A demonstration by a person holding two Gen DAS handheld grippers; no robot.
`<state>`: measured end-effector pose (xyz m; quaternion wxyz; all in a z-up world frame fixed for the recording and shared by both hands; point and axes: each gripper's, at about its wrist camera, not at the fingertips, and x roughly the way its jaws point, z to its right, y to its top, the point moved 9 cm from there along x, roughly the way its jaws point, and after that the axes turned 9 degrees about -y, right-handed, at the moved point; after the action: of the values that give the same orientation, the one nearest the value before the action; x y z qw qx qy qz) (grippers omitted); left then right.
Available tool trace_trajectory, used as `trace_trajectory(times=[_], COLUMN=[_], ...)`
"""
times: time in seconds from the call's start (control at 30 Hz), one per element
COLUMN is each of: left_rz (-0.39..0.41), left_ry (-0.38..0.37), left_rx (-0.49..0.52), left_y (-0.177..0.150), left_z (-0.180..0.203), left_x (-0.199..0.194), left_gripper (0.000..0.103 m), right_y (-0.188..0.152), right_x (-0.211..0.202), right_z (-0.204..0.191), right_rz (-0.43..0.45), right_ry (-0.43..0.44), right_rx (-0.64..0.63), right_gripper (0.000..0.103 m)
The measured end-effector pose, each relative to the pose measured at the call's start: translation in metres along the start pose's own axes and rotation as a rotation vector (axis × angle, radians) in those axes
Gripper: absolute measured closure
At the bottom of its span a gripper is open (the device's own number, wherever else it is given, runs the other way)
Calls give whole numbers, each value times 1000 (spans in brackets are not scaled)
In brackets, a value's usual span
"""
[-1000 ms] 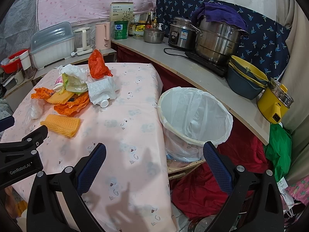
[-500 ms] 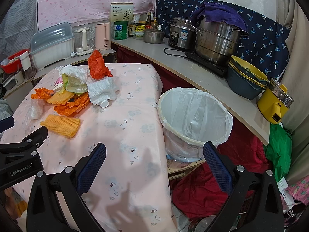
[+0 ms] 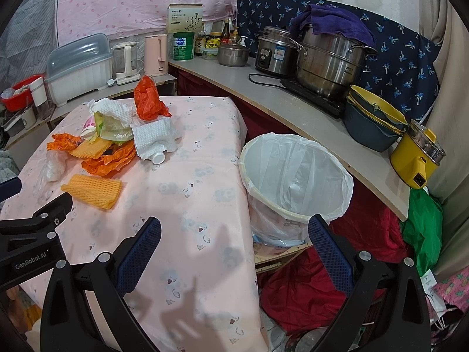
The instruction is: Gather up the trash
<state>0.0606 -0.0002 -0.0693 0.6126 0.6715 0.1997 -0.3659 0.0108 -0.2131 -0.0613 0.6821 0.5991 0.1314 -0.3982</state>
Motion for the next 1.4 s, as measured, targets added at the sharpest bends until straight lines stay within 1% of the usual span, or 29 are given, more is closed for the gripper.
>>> trace_trajectory(times=[0.43,0.73,0.87,1.07,1.27,1.4], left_rz=[15,20,32,20,-7,-15], left_ry=[-18,-25,-16,31,72,74], left_rx=[9,-25,-38,-62,-134,-151], left_y=[3,9,15,23,25,28], left_z=[2,-15,-35,-79,-134,-158], left_x=[-2,5,12,33,60,79], left_gripper=[7,7,7,7,7,7], right_y=[6,25,33,53,85,111], right_x=[1,2,10,32,57,75], right_z=[5,-1,-10,-37,-73,-101], right_rz=[7,36,33,25,38,55], right_ry=[-5,-2,17,62,96,122], right_rx=[11,26,33,39,23,12], right_gripper=[7,7,7,7,7,7])
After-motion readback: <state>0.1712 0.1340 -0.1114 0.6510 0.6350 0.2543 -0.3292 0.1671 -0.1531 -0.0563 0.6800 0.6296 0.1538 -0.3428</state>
